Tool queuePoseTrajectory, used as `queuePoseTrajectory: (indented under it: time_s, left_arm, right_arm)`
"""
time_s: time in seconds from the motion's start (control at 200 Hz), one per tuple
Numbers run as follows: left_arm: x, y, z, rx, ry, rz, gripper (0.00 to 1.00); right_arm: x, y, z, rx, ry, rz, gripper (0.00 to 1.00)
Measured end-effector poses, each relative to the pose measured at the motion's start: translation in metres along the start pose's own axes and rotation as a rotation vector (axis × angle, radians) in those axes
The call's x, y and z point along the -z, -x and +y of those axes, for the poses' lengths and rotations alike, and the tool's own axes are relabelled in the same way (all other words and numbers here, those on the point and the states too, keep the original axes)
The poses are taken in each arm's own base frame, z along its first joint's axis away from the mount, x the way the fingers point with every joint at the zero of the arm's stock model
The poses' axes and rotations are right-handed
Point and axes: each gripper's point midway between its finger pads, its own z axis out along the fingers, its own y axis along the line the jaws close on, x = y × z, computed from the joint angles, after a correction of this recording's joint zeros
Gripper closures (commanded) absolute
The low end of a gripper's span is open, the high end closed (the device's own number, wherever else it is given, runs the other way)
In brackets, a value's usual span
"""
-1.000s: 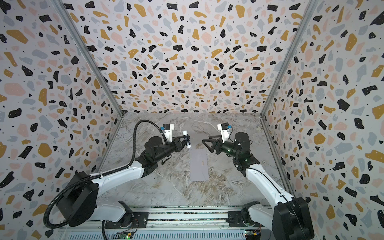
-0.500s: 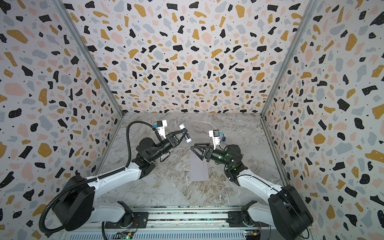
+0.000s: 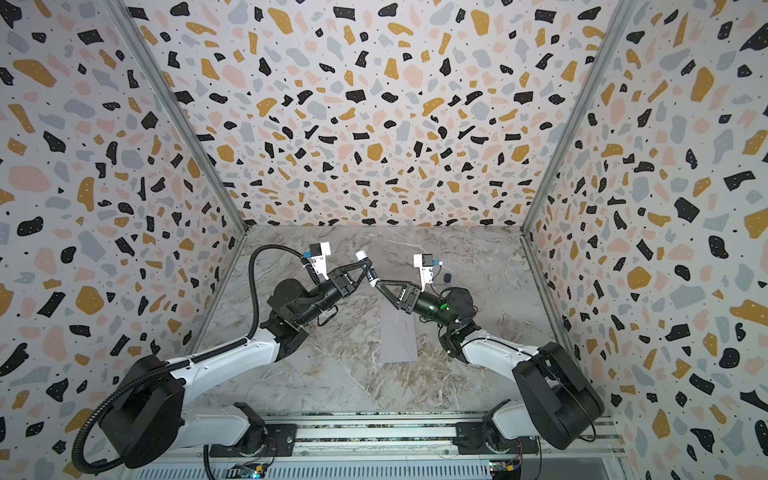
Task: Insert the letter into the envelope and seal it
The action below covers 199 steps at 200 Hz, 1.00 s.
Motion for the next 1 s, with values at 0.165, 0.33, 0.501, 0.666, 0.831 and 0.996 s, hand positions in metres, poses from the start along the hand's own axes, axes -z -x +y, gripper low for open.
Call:
queuePoseTrajectory:
  time_s: [0.165,0.33,0.501,0.666,0.831,0.996]
  left_arm:
    - [0.001,0.001,-0.003,-0.009,-0.005,-0.003,1.00]
    - [0.003,0.003,-0.008,-0.019,-0.014,-0.008,1.00]
    - [0.003,0.003,-0.007,-0.030,-0.008,-0.006,1.00]
    - [0.004,0.002,-0.005,-0.034,-0.001,-0.005,1.00]
    - [0.004,0.001,-0.004,-0.040,0.003,-0.003,1.00]
    - [0.003,0.000,0.000,-0.056,0.020,-0.005,1.00]
  right_arm:
    - [-0.006,-0.003,0.003,-0.031,0.036,0.002,0.48]
    - [-0.010,-0.004,0.006,-0.059,0.064,0.001,0.61]
    - [-0.011,-0.005,0.006,-0.085,0.081,-0.002,0.69]
    - [-0.012,-0.006,0.004,-0.106,0.086,-0.006,0.75]
    - [-0.012,-0.005,0.003,-0.110,0.086,-0.010,0.80]
    - [-0.013,-0.006,-0.001,-0.096,0.067,-0.009,0.82]
